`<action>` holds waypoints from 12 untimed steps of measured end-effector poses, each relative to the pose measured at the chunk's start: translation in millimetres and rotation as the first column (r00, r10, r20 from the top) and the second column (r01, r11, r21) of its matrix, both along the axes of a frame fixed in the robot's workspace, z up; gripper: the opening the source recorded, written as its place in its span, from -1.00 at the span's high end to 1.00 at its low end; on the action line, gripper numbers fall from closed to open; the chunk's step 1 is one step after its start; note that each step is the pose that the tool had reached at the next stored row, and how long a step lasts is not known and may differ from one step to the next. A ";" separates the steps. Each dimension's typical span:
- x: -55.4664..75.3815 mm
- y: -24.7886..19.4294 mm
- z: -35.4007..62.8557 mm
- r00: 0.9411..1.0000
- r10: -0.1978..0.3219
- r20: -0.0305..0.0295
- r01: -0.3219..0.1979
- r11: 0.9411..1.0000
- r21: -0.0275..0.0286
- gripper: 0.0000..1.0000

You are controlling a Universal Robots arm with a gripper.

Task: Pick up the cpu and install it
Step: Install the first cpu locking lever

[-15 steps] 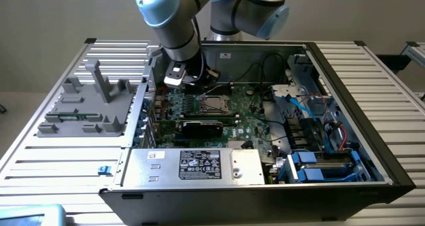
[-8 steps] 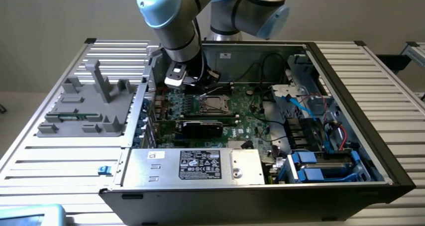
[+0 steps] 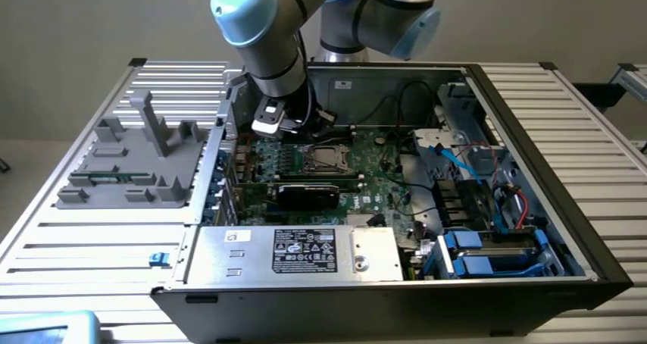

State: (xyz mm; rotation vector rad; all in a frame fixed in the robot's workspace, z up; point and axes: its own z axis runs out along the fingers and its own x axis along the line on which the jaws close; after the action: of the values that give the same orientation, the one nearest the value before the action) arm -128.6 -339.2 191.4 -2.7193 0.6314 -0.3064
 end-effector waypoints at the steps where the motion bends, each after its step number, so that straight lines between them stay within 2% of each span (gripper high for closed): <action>1: 0.2 0.0 -0.4 1.000 -0.001 0.000 0.001 1.000 0.000 0.77; 12: 3.5 -0.8 -2.2 1.000 -0.011 0.000 0.011 1.000 -0.007 0.77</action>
State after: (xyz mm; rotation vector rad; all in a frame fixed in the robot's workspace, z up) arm -125.1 -340.0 189.2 -2.7233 0.6464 -0.3123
